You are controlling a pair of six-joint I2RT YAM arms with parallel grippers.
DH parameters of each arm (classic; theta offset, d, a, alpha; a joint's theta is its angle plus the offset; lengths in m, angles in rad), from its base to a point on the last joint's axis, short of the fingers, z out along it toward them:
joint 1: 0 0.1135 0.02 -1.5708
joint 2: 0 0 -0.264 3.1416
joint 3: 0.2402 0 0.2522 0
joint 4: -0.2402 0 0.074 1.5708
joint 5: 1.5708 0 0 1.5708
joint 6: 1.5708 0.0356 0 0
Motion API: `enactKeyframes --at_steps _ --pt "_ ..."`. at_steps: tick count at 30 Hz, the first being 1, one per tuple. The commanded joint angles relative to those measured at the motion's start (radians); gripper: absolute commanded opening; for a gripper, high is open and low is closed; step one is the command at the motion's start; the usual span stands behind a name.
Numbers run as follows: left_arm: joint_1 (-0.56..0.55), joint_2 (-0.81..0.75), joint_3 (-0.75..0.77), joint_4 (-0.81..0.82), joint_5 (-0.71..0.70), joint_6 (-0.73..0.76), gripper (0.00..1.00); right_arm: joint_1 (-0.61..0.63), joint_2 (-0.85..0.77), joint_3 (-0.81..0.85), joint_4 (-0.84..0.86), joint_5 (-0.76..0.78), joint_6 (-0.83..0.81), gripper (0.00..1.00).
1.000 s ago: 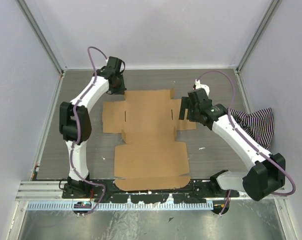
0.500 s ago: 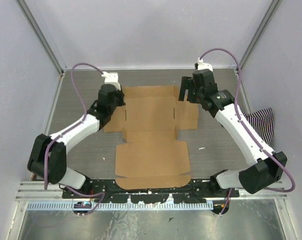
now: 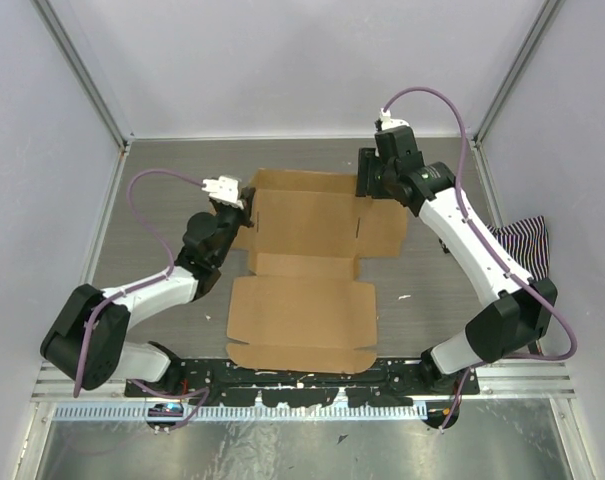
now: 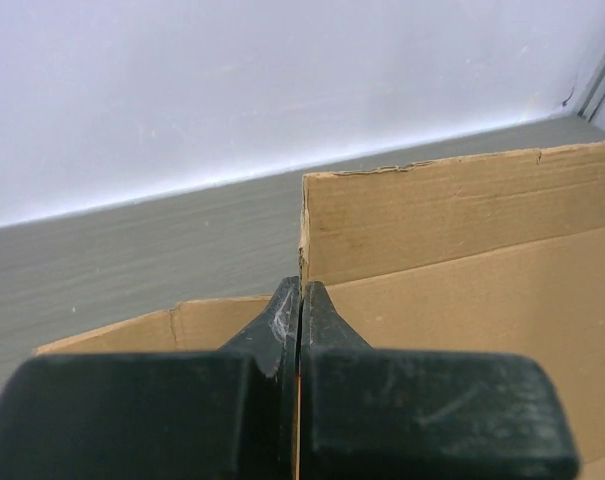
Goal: Fold the paper box
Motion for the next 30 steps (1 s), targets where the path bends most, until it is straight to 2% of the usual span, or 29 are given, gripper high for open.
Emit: enactKeyframes --at_steps 1,6,9,12,15,16,18,20,22,27,30 --pt "-0.007 -0.026 -0.057 0.301 0.063 0.075 0.00 -0.005 -0.004 0.055 -0.006 0.004 -0.027 0.60" --pt "-0.014 0.021 -0.110 0.487 0.092 0.119 0.00 -0.008 0.017 0.068 -0.019 -0.016 -0.036 0.54" --pt "-0.017 0.026 -0.116 0.504 0.101 0.123 0.00 -0.010 0.030 0.074 -0.023 -0.023 -0.041 0.39" --pt "-0.018 0.029 -0.116 0.504 0.094 0.126 0.00 -0.014 0.045 0.081 -0.034 -0.036 -0.041 0.20" --pt "-0.019 0.038 -0.111 0.502 0.075 0.138 0.00 -0.015 0.052 0.078 -0.043 -0.039 -0.035 0.07" --pt "-0.021 0.038 -0.108 0.500 0.063 0.137 0.02 -0.015 0.054 0.075 -0.044 -0.037 -0.035 0.04" --pt "-0.024 0.028 -0.098 0.471 0.044 0.127 0.21 -0.015 0.060 0.072 -0.041 -0.013 -0.033 0.01" --pt "-0.028 -0.003 -0.074 0.388 0.020 0.098 0.32 -0.015 0.069 0.071 -0.030 0.018 -0.032 0.01" --pt "-0.031 -0.050 -0.039 0.222 0.010 0.074 0.41 -0.015 0.070 0.064 0.004 0.028 -0.033 0.01" --pt "-0.032 -0.184 0.106 -0.213 -0.047 0.009 0.42 -0.014 0.041 0.013 0.146 0.019 -0.027 0.01" --pt "-0.031 -0.215 0.188 -0.407 -0.086 -0.006 0.42 -0.014 0.008 -0.051 0.245 0.014 -0.021 0.01"
